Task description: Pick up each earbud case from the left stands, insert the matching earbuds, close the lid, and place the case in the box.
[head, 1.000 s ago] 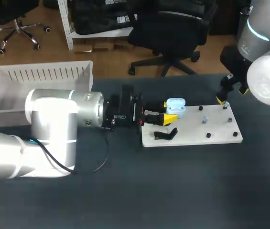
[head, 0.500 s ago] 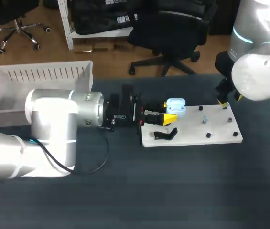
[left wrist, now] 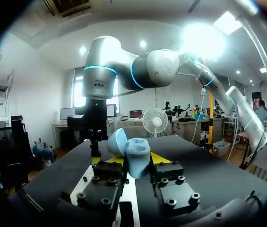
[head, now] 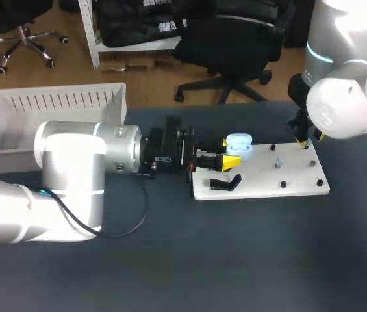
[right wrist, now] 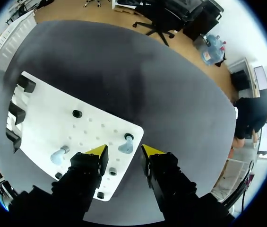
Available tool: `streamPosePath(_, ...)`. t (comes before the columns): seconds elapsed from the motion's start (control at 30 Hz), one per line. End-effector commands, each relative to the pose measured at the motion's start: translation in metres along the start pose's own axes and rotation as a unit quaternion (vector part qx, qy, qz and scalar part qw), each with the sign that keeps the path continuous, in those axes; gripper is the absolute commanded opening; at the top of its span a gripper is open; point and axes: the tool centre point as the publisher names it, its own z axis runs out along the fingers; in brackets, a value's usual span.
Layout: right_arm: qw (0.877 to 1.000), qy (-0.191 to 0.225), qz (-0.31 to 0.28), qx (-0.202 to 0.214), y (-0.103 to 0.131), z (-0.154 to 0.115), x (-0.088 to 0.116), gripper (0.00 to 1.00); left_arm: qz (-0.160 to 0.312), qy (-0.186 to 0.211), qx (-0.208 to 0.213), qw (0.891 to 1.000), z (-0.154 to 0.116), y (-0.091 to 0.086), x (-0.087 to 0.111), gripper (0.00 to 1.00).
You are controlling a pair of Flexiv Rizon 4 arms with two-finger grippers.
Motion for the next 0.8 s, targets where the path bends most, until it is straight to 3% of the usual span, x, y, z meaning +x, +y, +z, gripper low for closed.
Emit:
streamPosePath(0.03,1.0,0.002,0.002,0.006,0.0,0.0046,-0.0017,0.44,0.002,-0.002,-0.002,1.0,0.0003,-0.0006,0.0012,0.0)
streamPosePath(0.8,1.0,0.004,0.005,0.019,-0.0006,0.0107,-0.0031,0.31,0.002,-0.002,-0.002,1.0,0.0003,-0.0006,0.0012,0.0)
